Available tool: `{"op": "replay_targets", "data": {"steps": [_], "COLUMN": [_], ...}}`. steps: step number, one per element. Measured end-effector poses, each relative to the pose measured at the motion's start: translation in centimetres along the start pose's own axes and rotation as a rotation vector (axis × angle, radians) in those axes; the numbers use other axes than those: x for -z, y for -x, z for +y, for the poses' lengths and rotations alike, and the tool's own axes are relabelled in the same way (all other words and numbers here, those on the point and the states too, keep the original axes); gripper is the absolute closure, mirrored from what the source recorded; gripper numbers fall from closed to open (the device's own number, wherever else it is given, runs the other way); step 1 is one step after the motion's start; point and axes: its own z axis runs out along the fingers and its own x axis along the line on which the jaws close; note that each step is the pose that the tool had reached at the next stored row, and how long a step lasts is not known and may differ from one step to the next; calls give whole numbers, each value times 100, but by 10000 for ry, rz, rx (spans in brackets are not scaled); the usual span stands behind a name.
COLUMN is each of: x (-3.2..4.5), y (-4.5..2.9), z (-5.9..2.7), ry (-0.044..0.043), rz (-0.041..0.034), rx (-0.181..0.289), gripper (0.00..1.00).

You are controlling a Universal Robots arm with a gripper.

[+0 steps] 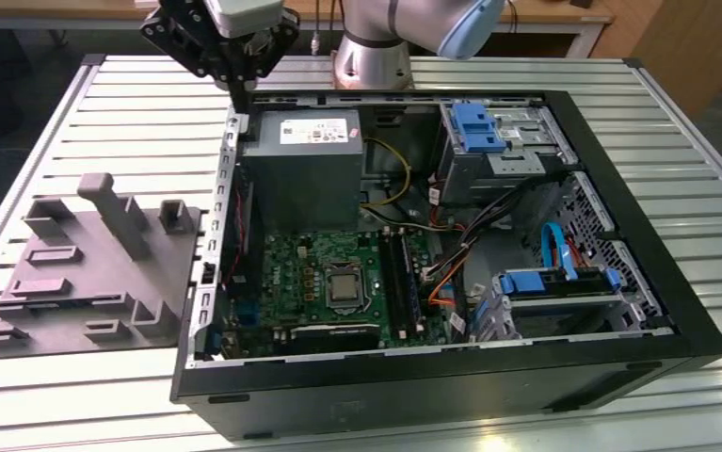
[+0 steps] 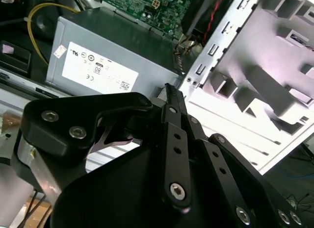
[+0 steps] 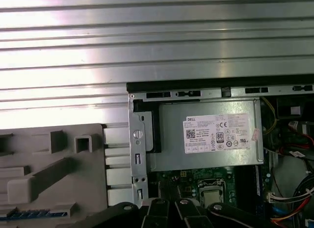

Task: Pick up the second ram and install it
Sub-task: 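Reach for the second ram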

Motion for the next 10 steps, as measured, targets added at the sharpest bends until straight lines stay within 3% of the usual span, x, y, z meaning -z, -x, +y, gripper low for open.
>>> {"op": "replay_targets", "data": {"steps": [10], "x": [6], "y": [-188], "z": [-14], "ry": [3], "rz": [-45], "rx": [2], "gripper": [90]}}
